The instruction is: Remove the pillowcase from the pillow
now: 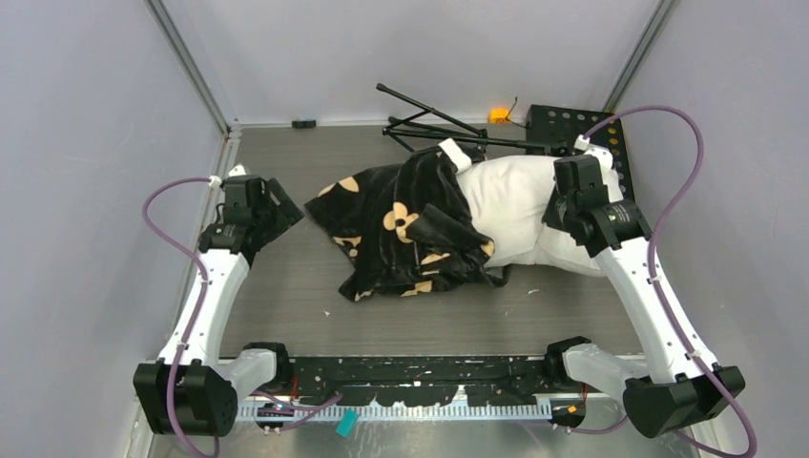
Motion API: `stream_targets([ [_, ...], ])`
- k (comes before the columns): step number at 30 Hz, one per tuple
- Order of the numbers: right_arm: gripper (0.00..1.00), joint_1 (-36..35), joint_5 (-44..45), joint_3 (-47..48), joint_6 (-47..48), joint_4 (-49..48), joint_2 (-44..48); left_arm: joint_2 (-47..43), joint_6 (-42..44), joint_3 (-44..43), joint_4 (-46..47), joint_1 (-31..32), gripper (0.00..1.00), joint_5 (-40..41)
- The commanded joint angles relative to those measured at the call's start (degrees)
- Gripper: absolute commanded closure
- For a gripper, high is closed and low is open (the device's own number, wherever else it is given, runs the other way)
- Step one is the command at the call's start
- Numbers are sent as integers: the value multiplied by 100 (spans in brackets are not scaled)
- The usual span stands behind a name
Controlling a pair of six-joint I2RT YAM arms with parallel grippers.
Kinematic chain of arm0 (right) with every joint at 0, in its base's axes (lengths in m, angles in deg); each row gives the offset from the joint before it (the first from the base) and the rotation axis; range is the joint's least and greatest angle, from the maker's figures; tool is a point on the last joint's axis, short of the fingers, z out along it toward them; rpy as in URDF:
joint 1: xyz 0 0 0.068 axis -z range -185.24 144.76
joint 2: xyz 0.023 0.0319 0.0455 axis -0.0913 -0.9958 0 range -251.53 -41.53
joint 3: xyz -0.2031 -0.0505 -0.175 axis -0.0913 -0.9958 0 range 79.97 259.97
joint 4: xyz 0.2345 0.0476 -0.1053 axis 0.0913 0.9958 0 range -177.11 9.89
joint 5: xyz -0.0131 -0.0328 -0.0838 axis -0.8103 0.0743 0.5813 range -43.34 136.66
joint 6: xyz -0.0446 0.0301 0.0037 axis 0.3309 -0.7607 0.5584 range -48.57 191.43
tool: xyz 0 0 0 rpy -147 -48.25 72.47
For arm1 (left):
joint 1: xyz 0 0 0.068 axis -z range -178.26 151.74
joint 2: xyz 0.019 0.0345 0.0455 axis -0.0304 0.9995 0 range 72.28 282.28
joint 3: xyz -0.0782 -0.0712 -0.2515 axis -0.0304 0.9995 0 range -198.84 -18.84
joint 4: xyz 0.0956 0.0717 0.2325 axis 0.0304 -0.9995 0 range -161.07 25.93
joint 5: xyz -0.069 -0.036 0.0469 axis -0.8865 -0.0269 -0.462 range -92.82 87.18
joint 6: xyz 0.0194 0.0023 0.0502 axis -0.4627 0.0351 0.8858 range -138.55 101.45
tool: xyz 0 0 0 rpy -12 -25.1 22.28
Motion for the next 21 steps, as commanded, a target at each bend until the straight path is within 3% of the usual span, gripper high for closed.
stream_targets([
  [1, 100, -79, -1183, -58, -314, -772, -72, -217, 265, -28, 591, 61, 23, -1160],
  [4, 100, -78, -2095, -344, -533, -1173, -330, -133, 443, -665, 14, 609, 18, -1077],
  [9, 100, -165, -3002, -517, -676, -1582, -671, -233, 243, -1286, -406, 2221, 5, -340],
  [16, 100, -542, -3138, -496, -553, -1731, -705, -385, -376, -1529, -130, 4441, 4, 924],
  [21, 100, -584, -3114, -492, -546, -1693, -672, 113, -371, -1913, -192, 5836, 1, 2262],
])
